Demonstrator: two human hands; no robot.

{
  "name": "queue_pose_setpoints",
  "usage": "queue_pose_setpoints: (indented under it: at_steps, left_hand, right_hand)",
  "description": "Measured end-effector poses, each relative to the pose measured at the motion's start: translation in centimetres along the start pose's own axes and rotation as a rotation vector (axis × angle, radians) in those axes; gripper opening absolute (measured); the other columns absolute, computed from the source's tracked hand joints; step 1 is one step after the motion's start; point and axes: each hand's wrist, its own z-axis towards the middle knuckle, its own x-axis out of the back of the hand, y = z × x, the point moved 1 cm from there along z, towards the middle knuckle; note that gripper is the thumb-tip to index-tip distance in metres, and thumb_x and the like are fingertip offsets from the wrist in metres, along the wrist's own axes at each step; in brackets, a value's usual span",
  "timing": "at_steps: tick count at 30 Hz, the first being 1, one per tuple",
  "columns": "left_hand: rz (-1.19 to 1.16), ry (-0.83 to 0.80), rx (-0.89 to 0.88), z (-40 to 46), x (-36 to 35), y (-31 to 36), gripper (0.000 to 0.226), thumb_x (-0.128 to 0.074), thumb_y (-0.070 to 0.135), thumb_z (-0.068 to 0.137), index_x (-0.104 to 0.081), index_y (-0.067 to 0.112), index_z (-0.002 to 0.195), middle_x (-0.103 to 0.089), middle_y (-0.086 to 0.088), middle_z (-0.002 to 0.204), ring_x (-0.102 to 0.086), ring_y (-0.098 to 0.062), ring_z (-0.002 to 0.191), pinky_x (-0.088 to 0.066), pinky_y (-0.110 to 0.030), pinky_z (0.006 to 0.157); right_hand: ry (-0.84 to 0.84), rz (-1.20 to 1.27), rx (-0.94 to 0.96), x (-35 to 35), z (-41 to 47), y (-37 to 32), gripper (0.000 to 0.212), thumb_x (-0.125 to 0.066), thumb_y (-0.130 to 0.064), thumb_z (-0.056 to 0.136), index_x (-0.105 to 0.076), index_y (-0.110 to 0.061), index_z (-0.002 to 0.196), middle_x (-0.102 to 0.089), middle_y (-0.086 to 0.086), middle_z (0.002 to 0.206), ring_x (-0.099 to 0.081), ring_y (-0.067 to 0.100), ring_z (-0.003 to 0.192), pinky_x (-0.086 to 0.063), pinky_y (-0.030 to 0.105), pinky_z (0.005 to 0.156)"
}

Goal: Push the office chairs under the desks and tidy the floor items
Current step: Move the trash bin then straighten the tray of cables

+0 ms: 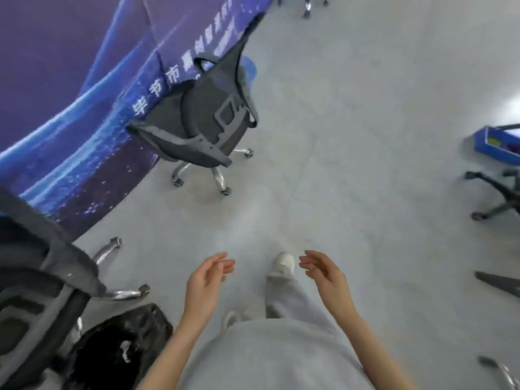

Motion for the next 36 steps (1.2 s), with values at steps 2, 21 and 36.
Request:
queue_pose_setpoints:
  at_steps: [2,21,36]
  left_hand:
    - [0.073,-0.122,-0.031,2.8,-3.6,2.2,0.028,-0.042,0.006,0.096,-0.060,0.026,0.095,-0.072,0.009,0.083,-0.067,0.001,0.076,-0.051,-0.012,0.070]
    - [0.326,-0.403,-0.048,25.0,-35.6,15.7,0.024,-0.043,0.009,0.096,-0.060,0.026,0.101,-0.071,0.002,0.093,-0.067,-0.001,0.075,-0.048,-0.029,0.077]
    - [0.436,-0.741,-0.254,52.0,-72.1,38.2,0.023,-0.041,0.006,0.096,-0.058,0.016,0.107,-0.069,0.003,0.093,-0.067,-0.001,0.075,-0.049,-0.024,0.079]
  right_hand:
    - [0.118,0.095,-0.057,2.6,0.0,1.4,0.031,-0.046,0.003,0.090,-0.060,-0.020,0.105,-0.068,-0.002,0.101,-0.065,0.005,0.090,-0.049,0.028,0.086]
    - [0.455,0.291,-0.069,31.4,27.7,-4.3,0.029,-0.044,0.000,0.090,-0.057,-0.019,0.108,-0.067,-0.001,0.103,-0.065,0.011,0.097,-0.049,0.030,0.087]
    - [0.739,0.436,-0.307,49.9,50.4,-6.2,0.036,-0.044,0.005,0.090,-0.057,-0.027,0.097,-0.068,-0.001,0.099,-0.066,0.012,0.090,-0.049,0.033,0.084]
